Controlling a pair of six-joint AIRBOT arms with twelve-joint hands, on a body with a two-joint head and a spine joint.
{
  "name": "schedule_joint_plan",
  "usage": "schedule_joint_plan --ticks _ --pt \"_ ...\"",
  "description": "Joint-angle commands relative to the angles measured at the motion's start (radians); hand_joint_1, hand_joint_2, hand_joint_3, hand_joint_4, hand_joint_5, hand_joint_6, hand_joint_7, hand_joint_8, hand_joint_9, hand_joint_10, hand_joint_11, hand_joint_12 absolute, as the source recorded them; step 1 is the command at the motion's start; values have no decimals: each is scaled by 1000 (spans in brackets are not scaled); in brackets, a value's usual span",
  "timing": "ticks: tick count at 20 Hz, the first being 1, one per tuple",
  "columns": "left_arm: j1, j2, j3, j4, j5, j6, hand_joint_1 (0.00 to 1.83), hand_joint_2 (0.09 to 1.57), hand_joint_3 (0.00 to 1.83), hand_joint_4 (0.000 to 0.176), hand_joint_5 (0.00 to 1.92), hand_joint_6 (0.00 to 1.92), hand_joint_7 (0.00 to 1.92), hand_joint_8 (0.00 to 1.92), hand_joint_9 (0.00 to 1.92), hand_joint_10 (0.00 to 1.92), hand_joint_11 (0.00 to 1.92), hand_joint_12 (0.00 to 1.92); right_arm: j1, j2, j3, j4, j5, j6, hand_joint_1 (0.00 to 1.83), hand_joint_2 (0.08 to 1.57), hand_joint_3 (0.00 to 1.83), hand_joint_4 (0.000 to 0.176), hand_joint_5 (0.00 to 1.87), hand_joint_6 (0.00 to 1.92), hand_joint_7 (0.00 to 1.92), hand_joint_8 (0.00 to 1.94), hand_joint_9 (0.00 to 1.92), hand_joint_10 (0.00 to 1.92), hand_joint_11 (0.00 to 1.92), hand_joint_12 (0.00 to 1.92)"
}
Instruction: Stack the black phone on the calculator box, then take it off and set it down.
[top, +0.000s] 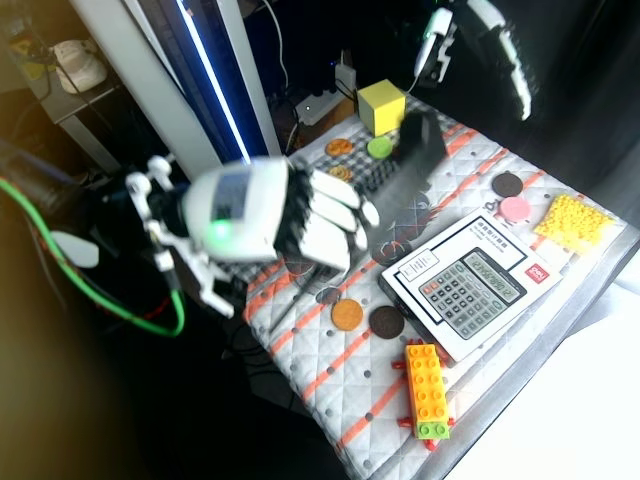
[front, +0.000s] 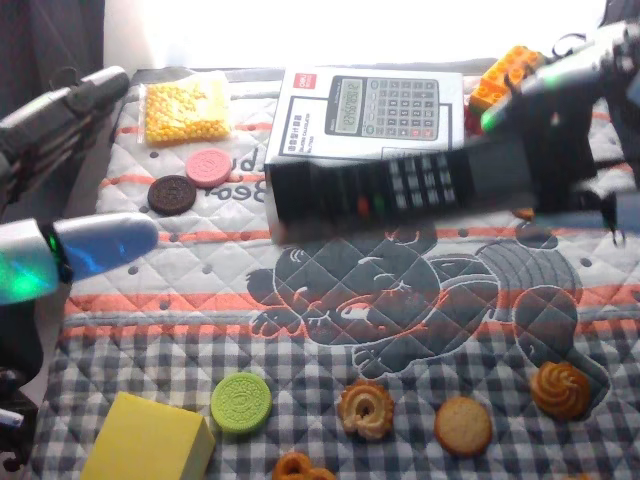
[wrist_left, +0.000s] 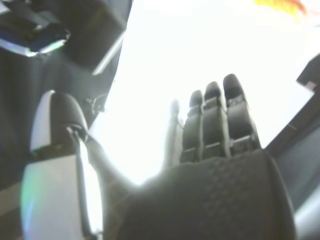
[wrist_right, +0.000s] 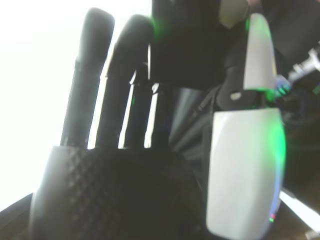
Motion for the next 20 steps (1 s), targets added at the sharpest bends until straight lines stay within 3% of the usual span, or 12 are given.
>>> schedule_joint_plan --ticks 1,2,5,8,12,13,14,15,16,17,18,20 --pt "0 6 12 27 -160 -60 859 865 0 111 133 1 109 11 60 18 93 49 -13 14 -6 60 168 7 1393 1058 0 0 1061 638 1164 753 1003 1051 644 1043" --pt "8 2 22 38 -182 -119 828 887 3 157 117 0 136 2 98 6 118 81 -43 14 -14 79 182 8 1395 1051 1 0 1054 655 1173 715 1040 1023 775 1035" --pt "21 0 31 57 -236 -193 764 958 0 138 87 0 139 0 132 15 0 421 -128 14 -18 154 208 19 1327 1005 1 0 1217 382 1337 511 1199 712 882 1104" --pt "21 0 31 65 -253 -207 740 955 0 115 64 3 128 0 151 10 0 523 -182 -3 4 189 205 43 1305 1020 0 0 1276 225 1241 769 1214 601 733 1284" --pt "22 -5 33 60 -244 -207 773 932 0 118 89 5 121 2 152 3 0 529 -194 -18 25 191 174 61 1294 1020 0 0 1115 626 1370 426 1343 178 930 949" --pt "22 -6 34 60 -242 -207 765 937 0 113 92 4 116 0 148 1 0 530 -194 -20 28 191 166 61 1376 1044 0 0 1048 701 1294 462 1109 835 856 977" --pt "22 -7 35 59 -241 -207 766 943 2 103 98 5 113 0 158 4 0 536 -196 -22 30 191 160 61 1234 1090 0 9 985 928 1113 799 986 242 588 998" --pt "22 -7 35 59 -242 -207 766 943 2 103 98 5 113 0 158 4 0 536 -197 -22 29 191 160 61 1234 1090 0 9 985 928 1113 799 986 242 588 998" --pt "22 -7 35 59 -243 -207 790 950 4 82 97 3 117 2 159 4 0 531 -198 -22 29 191 160 66 970 1025 0 45 567 89 629 73 667 15 445 670" --pt "23 -7 35 58 -247 -208 790 950 4 82 97 3 117 2 159 4 0 531 -199 -22 29 188 161 75 970 1025 0 45 567 89 629 73 667 15 445 670" --pt "24 -7 35 57 -251 -208 761 952 3 85 80 1 114 0 130 7 0 442 -199 -22 29 185 164 84 799 927 0 139 187 3 247 2 282 0 110 516" --pt "27 -6 35 54 -256 -209 766 961 3 98 63 0 98 1 111 1 0 407 -199 -22 26 183 173 91 763 910 0 175 18 0 85 1 122 1 3 354"
